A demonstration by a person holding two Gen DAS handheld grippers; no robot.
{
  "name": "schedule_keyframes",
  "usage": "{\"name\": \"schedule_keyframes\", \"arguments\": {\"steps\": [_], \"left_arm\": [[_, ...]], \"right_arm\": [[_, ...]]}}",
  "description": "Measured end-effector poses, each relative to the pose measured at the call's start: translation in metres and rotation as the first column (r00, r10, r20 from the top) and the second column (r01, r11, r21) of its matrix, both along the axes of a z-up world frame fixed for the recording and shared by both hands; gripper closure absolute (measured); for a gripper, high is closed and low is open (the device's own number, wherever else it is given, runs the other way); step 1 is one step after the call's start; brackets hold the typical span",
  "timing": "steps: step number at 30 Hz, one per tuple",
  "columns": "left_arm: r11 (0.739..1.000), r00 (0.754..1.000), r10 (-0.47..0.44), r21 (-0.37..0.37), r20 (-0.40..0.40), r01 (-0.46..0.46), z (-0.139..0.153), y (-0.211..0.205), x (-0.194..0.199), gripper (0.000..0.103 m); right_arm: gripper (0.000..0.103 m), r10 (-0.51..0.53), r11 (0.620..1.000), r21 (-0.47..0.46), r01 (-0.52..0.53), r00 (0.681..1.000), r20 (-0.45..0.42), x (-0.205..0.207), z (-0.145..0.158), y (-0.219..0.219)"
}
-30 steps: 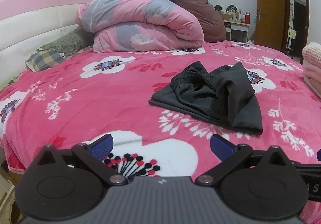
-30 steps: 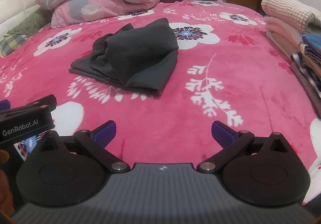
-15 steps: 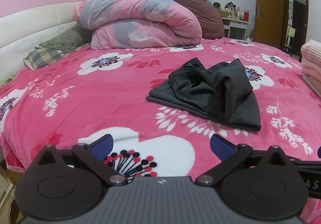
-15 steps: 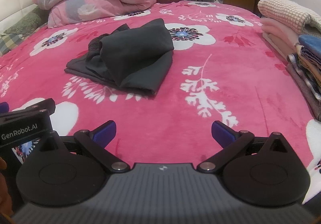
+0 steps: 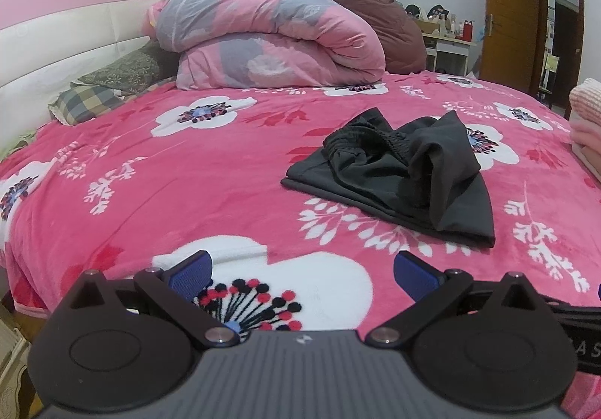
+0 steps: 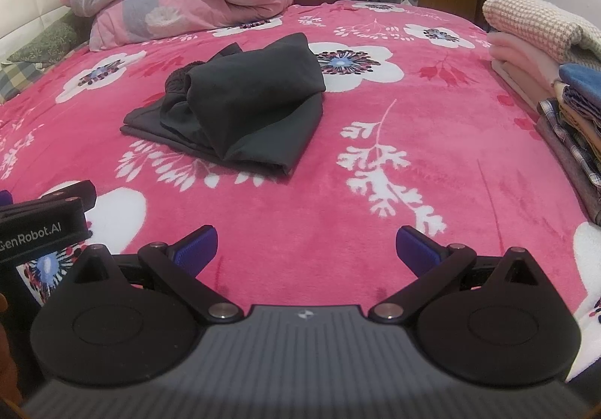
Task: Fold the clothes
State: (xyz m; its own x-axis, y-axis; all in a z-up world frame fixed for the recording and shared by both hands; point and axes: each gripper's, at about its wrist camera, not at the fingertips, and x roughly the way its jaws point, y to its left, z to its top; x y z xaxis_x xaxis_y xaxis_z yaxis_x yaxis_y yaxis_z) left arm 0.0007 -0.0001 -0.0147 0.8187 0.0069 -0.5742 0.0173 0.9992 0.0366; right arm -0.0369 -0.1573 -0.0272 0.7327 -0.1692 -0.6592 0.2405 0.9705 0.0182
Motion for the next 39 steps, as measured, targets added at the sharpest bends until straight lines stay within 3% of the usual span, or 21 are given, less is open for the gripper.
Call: {"name": "schedule_keyframes", "arguments": {"steps": [25, 32, 39], "left_arm": [[1.0, 1.0, -0.023, -0.006, 0.005, 0.023, -0.003, 0.004, 0.005, 0.0], [0.995, 0.997, -0.02, -0.094, 0.068, 0.027, -0.003, 0.016, 0.015, 0.0], [0.982, 0.995, -0.01, -0.188, 0.098, 0.029, -0.003, 0.03, 0.051, 0.0]], "right_arm": [[0.001, 0.007, 1.0, -0.002, -0.007, 1.0, 0.006, 0.0, -0.003, -0.003], [0.001, 0.069, 0.997, -0.029, -0.066, 0.991, 0.112, -0.002, -0.001, -0.014], [0.001, 0.181, 0.978, -0.15, -0.147, 0.953, 0.244, 0.007, 0.003, -0.021]]}}
